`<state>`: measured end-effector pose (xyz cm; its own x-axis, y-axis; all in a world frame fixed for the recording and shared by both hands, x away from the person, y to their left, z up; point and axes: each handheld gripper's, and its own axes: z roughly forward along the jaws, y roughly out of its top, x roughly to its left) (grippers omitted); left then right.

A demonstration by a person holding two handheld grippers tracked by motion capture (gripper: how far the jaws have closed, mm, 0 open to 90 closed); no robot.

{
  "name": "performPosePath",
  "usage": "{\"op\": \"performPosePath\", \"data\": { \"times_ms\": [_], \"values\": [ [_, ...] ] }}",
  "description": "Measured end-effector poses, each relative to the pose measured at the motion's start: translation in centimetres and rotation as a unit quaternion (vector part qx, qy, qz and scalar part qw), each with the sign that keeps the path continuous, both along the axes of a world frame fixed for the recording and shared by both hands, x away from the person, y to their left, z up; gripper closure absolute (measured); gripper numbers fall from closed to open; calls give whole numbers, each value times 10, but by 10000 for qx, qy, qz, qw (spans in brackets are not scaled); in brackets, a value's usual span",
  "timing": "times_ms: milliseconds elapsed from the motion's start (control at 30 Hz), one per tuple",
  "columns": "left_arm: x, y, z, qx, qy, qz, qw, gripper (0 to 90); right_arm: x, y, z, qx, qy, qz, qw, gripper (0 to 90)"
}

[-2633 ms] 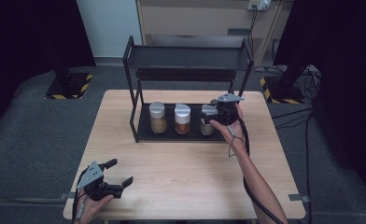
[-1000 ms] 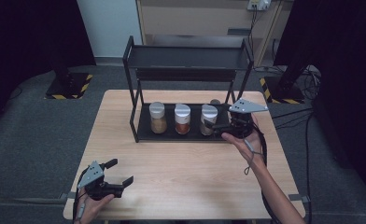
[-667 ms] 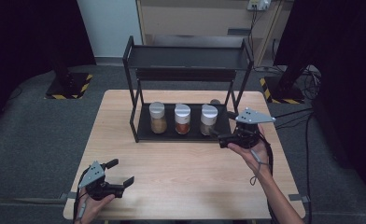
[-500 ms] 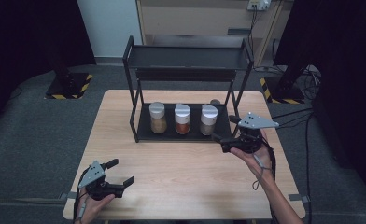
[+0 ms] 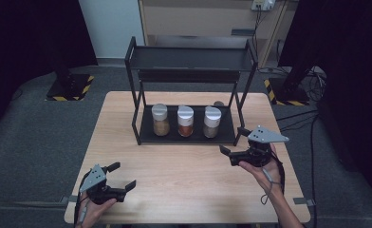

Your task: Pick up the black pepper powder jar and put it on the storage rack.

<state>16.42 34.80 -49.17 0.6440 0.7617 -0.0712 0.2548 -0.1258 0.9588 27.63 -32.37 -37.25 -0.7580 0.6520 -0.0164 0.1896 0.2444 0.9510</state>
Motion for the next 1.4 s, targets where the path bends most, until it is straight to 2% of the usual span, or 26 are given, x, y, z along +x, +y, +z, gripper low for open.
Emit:
{"op": "performPosePath", "data": {
  "times_ms": [433, 800, 1233, 1400],
  "values": [
    [0, 1, 0, -30, -10, 3, 10000, 15, -28, -18, -17, -21, 73, -194, 9998, 70],
    [-1, 1, 0, -28, -24, 21, 10000, 16, -59, -44, -45, 29, 125, -420, 9990, 66],
    [-2, 2, -1, -62, -45, 37, 10000, 16, -72, -56, -64, -16, 409, -567, 9976, 65],
    [-1, 2, -2, -88, -47, 34, 9999, 16, -70, -60, -72, 27, 514, -609, 9968, 64]
  ]
}}
